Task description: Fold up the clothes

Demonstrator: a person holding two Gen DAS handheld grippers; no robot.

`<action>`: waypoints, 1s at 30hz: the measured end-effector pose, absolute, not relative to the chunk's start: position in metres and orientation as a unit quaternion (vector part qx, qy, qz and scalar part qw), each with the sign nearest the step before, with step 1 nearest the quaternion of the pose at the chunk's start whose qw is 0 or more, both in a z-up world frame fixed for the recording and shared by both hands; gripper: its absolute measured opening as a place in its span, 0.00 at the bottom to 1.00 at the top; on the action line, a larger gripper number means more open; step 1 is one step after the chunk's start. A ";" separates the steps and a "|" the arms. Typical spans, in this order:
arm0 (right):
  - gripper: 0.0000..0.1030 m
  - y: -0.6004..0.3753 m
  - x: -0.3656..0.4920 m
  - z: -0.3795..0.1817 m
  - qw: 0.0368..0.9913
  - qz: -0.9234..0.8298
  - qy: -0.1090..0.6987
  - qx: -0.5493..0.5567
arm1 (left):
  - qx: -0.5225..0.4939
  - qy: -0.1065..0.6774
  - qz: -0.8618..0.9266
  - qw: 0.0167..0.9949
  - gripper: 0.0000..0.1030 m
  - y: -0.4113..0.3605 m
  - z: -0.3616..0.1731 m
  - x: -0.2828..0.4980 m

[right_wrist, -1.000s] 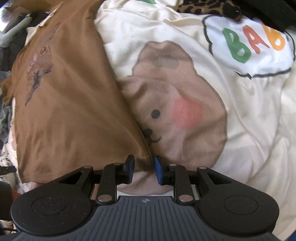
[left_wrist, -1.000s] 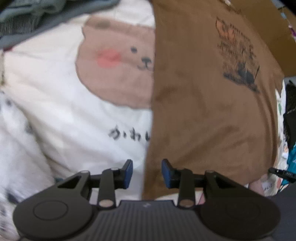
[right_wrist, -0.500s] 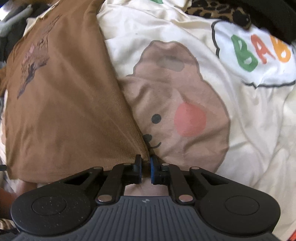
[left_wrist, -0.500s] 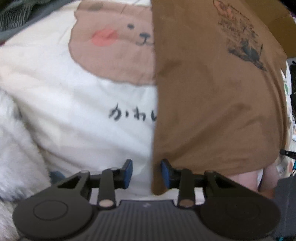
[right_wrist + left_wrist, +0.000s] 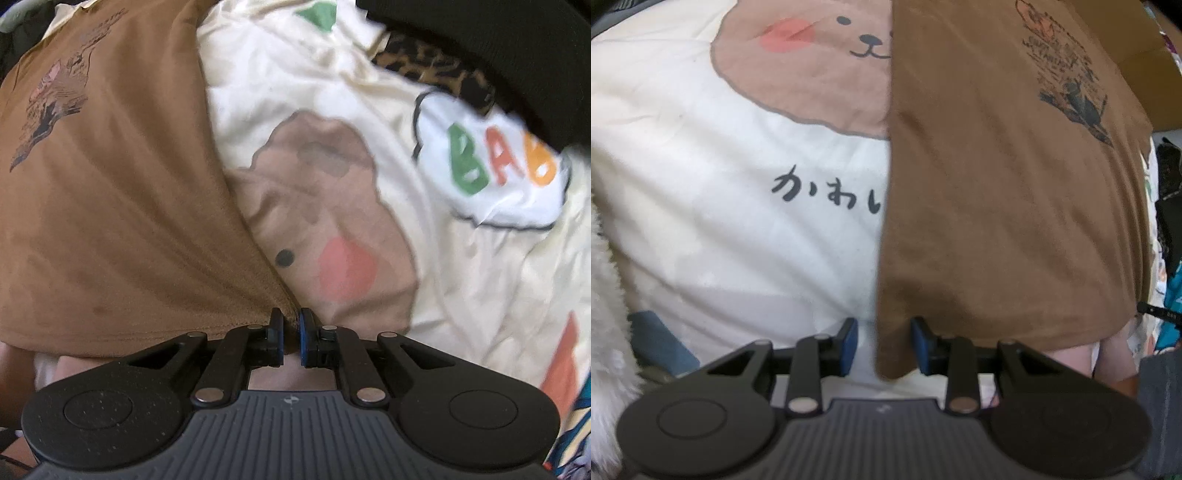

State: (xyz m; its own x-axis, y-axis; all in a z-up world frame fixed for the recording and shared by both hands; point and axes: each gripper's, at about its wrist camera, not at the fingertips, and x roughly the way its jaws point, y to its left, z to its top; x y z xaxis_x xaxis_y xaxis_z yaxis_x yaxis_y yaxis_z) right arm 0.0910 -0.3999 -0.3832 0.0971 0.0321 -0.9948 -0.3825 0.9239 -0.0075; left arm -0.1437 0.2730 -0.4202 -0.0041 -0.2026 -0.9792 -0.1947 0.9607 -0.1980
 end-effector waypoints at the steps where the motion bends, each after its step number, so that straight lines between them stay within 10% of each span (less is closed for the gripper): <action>1: 0.05 -0.400 0.091 -0.382 0.730 0.142 0.655 -0.135 | -0.143 0.707 -0.005 0.693 0.33 0.274 -0.419 -0.145; 10: 0.05 -0.397 0.093 -0.387 0.723 0.142 0.661 -0.142 | -0.189 0.694 -0.022 0.694 0.36 0.275 -0.429 -0.151; 17: 0.05 -0.401 0.100 -0.393 0.711 0.137 0.681 -0.108 | -0.252 0.696 -0.014 0.672 0.06 0.287 -0.433 -0.153; 30: 0.05 -0.401 0.103 -0.321 0.711 0.159 0.682 -0.068 | -0.235 0.669 -0.031 0.704 0.03 0.286 -0.350 -0.118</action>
